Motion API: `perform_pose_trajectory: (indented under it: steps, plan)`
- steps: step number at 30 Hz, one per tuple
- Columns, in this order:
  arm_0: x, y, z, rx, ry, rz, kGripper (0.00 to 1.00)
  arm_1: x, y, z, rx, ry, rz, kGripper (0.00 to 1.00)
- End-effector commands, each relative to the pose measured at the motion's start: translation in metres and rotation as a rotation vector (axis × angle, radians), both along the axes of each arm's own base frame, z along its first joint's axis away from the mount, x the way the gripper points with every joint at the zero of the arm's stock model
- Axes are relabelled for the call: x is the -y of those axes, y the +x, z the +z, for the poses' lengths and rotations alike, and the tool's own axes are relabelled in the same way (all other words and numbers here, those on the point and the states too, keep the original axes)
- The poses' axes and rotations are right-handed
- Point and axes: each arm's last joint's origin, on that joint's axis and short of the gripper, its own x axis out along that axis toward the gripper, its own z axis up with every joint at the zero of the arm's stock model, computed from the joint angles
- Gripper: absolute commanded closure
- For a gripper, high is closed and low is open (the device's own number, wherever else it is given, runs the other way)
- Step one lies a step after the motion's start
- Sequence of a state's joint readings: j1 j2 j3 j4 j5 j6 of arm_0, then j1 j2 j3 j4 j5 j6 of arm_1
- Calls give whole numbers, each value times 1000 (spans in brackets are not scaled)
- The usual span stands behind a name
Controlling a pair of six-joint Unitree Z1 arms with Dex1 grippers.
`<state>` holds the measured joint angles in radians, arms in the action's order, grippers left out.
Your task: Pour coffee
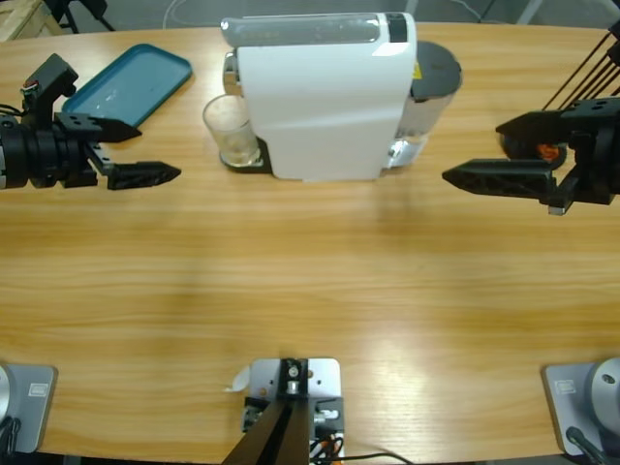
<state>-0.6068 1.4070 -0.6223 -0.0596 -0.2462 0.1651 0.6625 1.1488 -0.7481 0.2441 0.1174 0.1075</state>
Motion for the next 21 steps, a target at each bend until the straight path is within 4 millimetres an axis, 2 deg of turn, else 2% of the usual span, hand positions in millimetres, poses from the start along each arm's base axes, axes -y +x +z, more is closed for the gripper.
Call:
perform_pose_trajectory:
  steps: [1,9,21]
  plan:
    - [0,-2,-1,-14,4,4,0,1,1,-5,-25,-40,12,0]
    - [0,-2,-12,-46,32,5,0,9,-10,1,-26,-47,12,0]
    - [0,-2,-12,-63,17,16,0,5,-4,0,-49,-67,9,0]
